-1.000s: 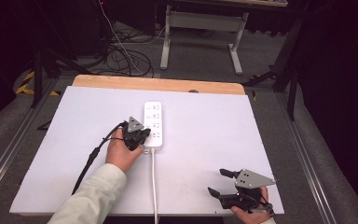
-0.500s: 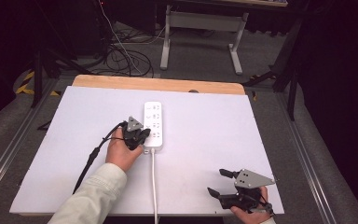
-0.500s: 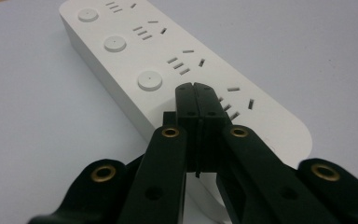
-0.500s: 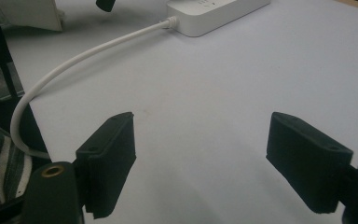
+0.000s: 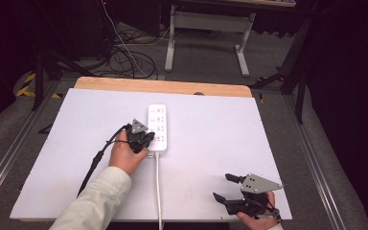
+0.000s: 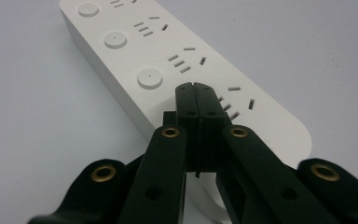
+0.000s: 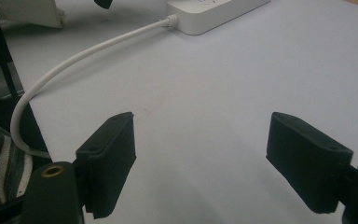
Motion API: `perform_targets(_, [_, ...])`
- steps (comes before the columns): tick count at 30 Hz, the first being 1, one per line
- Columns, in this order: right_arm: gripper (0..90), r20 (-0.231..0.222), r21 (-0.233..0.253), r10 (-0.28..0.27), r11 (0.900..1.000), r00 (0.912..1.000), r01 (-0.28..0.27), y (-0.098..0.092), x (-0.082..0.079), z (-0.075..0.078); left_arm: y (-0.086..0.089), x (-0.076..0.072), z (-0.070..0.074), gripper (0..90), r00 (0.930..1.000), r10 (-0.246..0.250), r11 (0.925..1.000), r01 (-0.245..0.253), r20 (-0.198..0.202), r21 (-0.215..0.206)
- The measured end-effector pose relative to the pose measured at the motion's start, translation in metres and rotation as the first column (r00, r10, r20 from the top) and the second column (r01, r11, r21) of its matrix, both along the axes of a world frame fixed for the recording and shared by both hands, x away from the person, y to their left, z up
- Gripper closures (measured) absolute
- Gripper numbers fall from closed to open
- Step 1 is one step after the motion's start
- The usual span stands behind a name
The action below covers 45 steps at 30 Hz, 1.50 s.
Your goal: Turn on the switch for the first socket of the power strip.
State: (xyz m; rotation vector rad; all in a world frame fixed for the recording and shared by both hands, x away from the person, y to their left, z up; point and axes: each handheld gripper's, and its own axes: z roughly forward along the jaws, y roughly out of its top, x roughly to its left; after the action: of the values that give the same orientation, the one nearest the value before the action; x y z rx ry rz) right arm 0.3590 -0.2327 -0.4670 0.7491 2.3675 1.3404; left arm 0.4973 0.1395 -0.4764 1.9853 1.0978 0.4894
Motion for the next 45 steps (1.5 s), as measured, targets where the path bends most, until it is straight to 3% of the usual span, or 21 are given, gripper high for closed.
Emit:
perform_targets(2, [24.0, -0.001, -0.002, 0.000, 1.000, 1.0000, 0.000, 0.000, 0.000, 0.000, -0.001, -0.001, 0.000, 90.0, 1.0000, 0.000, 0.9998, 0.000, 0.007, 0.019])
perform_targets(11, [24.0, 0.001, -0.004, -0.005, 1.000, 1.0000, 0.005, -0.001, 0.000, 0.000, 0.002, 0.000, 0.001, 90.0, 0.9995, -0.016, 0.9999, 0.015, 0.029, 0.007])
perform_targets(15, [24.0, -0.001, -0.005, -0.005, 1.000, 1.0000, 0.005, -0.001, 0.001, 0.000, 0.007, -0.003, 0.010, 90.0, 0.9998, -0.019, 0.9986, 0.019, 0.003, -0.049])
perform_targets(21, [24.0, 0.002, -0.003, -0.008, 1.000, 1.0000, 0.008, -0.002, 0.001, 0.000, 0.013, -0.010, 0.028, 90.0, 0.9989, -0.028, 0.9980, 0.030, 0.037, -0.056])
perform_targets(24, [24.0, 0.002, -0.001, -0.008, 1.000, 1.0000, 0.008, -0.001, 0.001, 0.000, 0.011, -0.017, 0.044, 90.0, 0.9964, -0.055, 0.9971, 0.058, 0.065, -0.050])
perform_targets(28, [24.0, 0.002, 0.000, -0.008, 1.000, 1.0000, 0.008, -0.001, 0.001, 0.000, 0.008, -0.024, 0.058, 90.0, 0.9955, -0.073, 0.9958, 0.076, 0.060, -0.051])
perform_targets(36, [24.0, 0.003, 0.000, -0.008, 1.000, 1.0000, 0.008, -0.002, 0.001, 0.000, 0.010, -0.033, 0.070, 90.0, 0.9922, -0.091, 0.9940, 0.095, 0.085, -0.054])
perform_targets(41, [23.9, 0.002, -0.001, -0.008, 1.000, 1.0000, 0.008, -0.001, 0.001, 0.000, 0.016, -0.036, 0.079, 89.9, 0.9884, -0.127, 0.9873, 0.134, 0.083, -0.085])
perform_targets(42, [23.9, 0.003, 0.000, -0.008, 1.000, 1.0000, 0.008, -0.001, 0.001, 0.000, 0.017, -0.037, 0.081, 89.5, 0.9879, -0.131, 0.9863, 0.138, 0.083, -0.090])
perform_targets(45, [24.0, 0.005, 0.002, -0.010, 1.000, 0.9999, 0.010, -0.002, 0.000, 0.001, 0.022, -0.046, 0.088, 76.1, 0.9829, -0.139, 0.9831, 0.151, 0.121, -0.103])
